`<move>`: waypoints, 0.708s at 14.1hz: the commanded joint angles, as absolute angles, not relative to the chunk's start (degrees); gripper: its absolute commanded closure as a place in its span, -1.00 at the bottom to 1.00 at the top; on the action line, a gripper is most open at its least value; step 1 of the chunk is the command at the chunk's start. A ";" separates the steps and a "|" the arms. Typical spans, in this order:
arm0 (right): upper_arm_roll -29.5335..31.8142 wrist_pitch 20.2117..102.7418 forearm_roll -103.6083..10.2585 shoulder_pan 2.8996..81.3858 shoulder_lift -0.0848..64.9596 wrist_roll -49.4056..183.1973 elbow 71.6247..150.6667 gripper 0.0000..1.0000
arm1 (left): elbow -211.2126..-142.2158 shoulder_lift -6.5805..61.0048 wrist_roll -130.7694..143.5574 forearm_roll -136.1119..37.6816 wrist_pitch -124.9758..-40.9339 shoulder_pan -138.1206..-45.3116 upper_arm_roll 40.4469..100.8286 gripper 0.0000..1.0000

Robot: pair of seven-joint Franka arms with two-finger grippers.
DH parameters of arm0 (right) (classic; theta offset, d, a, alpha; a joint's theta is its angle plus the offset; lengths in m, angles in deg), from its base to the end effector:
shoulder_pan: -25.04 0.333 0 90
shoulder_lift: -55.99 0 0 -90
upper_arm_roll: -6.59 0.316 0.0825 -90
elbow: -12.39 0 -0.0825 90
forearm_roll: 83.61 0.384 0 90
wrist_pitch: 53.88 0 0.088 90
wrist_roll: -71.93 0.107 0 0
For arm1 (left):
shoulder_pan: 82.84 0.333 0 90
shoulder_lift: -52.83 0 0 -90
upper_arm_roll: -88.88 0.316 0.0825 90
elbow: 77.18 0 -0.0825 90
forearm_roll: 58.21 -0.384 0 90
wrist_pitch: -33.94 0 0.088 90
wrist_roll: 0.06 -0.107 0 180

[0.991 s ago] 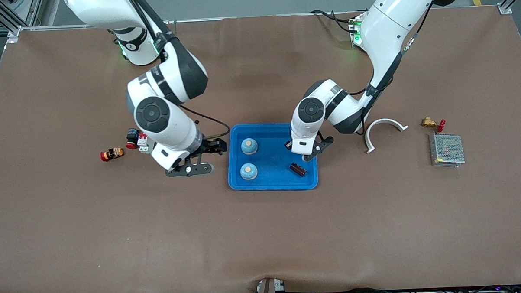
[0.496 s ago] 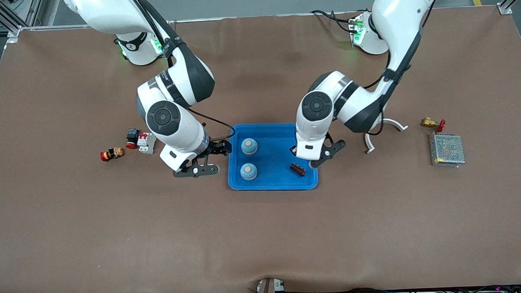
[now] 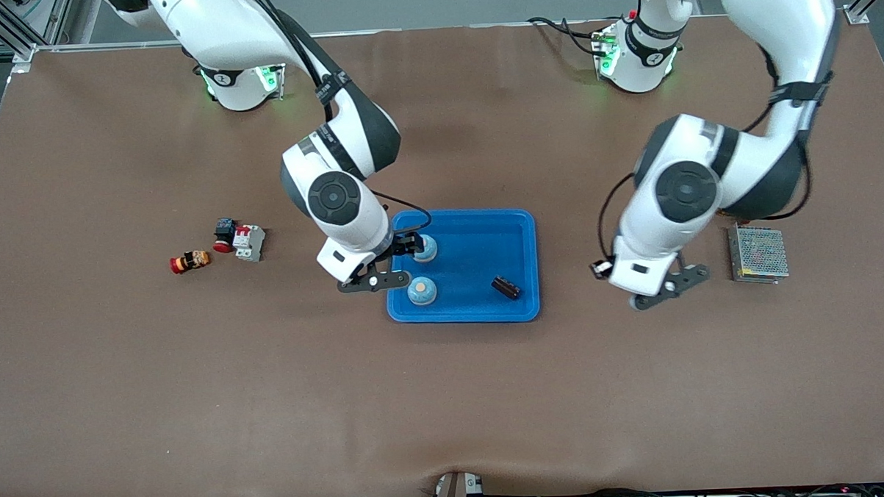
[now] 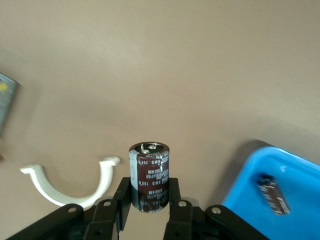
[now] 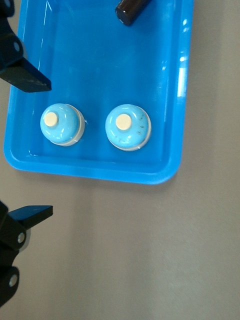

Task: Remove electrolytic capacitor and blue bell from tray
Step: 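Grasp the brown capacitor with the left gripper while the right gripper lowers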

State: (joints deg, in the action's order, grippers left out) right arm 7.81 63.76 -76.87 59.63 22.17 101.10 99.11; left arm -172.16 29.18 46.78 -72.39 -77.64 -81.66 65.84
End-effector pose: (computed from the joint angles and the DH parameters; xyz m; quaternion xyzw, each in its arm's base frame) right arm 0.5651 0.4127 0.3147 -0.9977 -0.0276 0.0521 0.0348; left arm 0.6214 -0.2020 0.3788 -0.9826 -0.1778 0.0164 0.0517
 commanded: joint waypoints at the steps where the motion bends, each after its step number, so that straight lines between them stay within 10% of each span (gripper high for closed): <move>1: 7.38 63.98 -76.22 61.51 21.63 103.91 98.52 -1.00 | -173.15 30.25 38.03 -70.95 -75.84 -76.53 65.23 1.00; 10: 7.29 72.76 -76.75 67.14 20.13 110.51 103.61 -1.00 | -178.68 26.99 23.50 -71.65 -79.24 -65.09 65.67 1.00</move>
